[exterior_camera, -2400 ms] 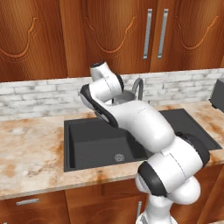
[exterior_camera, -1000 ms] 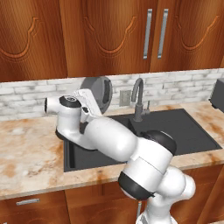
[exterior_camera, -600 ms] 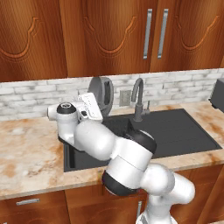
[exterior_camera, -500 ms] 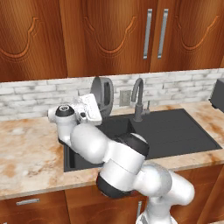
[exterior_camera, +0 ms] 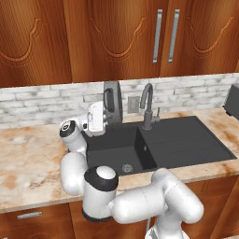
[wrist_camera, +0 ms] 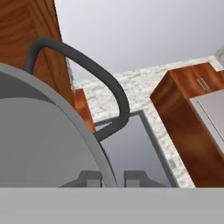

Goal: Dump the garlic from the pot into the sink. Then turn on the water and wash the garlic. Then turn off the water and put the garlic back in the pot.

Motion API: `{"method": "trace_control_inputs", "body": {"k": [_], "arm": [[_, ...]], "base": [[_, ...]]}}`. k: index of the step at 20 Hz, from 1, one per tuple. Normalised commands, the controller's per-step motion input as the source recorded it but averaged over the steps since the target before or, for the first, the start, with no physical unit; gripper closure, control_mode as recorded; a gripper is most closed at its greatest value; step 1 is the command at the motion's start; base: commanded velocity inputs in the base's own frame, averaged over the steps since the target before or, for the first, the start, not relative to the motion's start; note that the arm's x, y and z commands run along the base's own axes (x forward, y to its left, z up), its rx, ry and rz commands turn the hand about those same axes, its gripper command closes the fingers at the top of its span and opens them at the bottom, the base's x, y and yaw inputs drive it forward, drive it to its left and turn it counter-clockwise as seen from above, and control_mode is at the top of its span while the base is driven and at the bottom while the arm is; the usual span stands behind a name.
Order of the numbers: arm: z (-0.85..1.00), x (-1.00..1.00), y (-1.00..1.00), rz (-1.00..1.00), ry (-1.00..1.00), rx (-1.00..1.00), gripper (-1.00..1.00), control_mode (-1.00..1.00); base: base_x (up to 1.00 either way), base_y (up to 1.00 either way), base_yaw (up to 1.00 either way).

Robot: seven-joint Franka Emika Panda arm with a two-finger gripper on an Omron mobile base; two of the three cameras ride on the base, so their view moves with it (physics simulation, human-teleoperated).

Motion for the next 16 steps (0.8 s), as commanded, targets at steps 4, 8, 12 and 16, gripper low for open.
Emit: {"method": "trace_control_inputs", "body": {"k": [4, 8, 12, 16], "arm": [[-0.11, 0.54, 0.00, -0.25, -0.08, -0.34, 1.00, -1.00], [-0.02, 0.60, 0.00, -0.18, -0.07, -0.18, 1.00, -1.00], [0.00, 0.61, 0.00, -0.16, -0.01, -0.03, 1.00, -1.00], [-0.02, 0.67, 0.08, -0.14, 0.00, -0.03, 1.00, -1.00]], "base": [[0.00, 0.00, 0.00], [0.00, 0.00, 0.00], [0.00, 0.00, 0.00], [0.00, 0.00, 0.00]]}}
